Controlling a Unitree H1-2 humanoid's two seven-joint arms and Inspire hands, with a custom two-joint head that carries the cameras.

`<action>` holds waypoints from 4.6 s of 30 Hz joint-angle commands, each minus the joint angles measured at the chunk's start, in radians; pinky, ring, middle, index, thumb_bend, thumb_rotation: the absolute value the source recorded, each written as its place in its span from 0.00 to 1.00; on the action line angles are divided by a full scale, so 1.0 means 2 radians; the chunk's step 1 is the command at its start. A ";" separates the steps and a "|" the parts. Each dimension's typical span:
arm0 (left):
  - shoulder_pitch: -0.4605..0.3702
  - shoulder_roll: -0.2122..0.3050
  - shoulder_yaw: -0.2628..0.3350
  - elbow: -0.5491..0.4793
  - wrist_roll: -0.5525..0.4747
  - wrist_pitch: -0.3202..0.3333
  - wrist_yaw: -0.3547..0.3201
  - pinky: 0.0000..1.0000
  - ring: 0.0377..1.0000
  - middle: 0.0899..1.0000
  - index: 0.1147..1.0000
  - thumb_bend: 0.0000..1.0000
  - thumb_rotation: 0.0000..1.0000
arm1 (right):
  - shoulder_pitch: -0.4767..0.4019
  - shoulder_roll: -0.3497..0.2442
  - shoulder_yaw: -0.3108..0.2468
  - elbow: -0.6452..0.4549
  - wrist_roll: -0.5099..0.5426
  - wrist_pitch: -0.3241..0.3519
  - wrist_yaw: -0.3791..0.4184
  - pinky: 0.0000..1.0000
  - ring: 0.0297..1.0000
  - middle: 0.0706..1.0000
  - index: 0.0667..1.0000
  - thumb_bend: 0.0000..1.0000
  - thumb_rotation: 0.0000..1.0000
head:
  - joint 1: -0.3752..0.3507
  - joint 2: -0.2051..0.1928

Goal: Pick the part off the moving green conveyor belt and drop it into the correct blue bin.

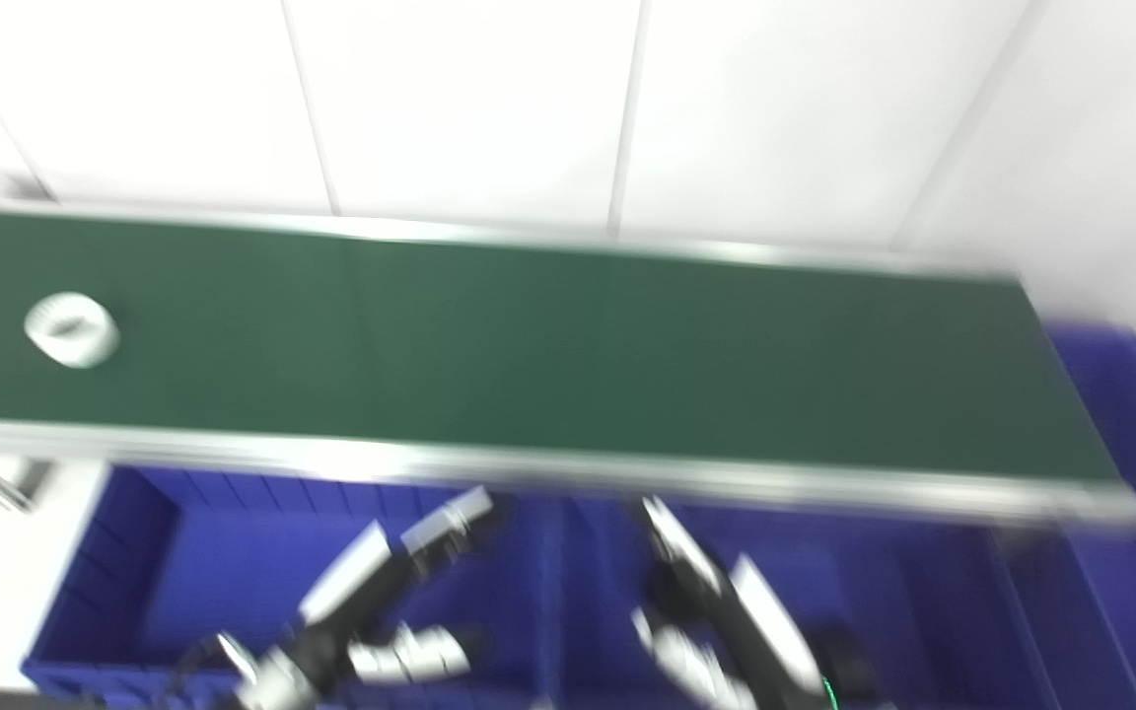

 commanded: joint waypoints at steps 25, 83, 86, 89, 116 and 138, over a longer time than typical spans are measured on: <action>-0.020 0.025 -0.018 -0.030 0.010 -0.017 0.056 0.79 0.88 0.92 0.87 0.51 0.50 | -0.016 -0.001 -0.002 0.017 0.013 -0.048 -0.019 0.89 0.95 0.98 0.95 0.35 0.90 | -0.004 0.010; -0.407 0.135 -0.022 0.287 0.455 0.072 0.304 0.79 0.81 0.82 0.84 0.90 0.10 | -0.041 -0.053 0.045 0.064 0.025 -0.057 -0.092 0.91 0.96 0.99 0.97 0.47 1.00 | -0.014 0.013; -0.413 0.131 -0.042 0.320 0.456 0.076 0.313 0.78 0.81 0.82 0.83 0.91 0.11 | -0.040 -0.054 0.043 0.063 0.025 -0.057 -0.091 0.91 0.96 0.99 0.97 0.48 1.00 | -0.014 0.013; -0.419 0.126 -0.062 0.348 0.458 0.087 0.314 0.78 0.82 0.82 0.83 0.95 0.11 | -0.039 -0.053 0.041 0.059 0.029 -0.057 -0.088 0.91 0.96 0.99 0.97 0.47 1.00 | -0.015 0.014; -0.417 0.142 -0.113 0.181 0.447 0.292 -0.087 0.54 0.83 0.89 0.88 0.83 0.00 | -0.029 -0.040 0.015 0.031 0.033 -0.054 -0.061 0.89 0.94 0.98 0.95 0.44 1.00 | -0.022 0.021; -0.389 0.093 -0.118 0.326 0.464 0.146 0.403 0.20 0.39 0.46 0.43 0.50 0.00 | -0.031 -0.030 -0.006 0.014 0.034 -0.049 -0.040 0.89 0.94 0.96 0.94 0.42 0.96 | -0.033 0.019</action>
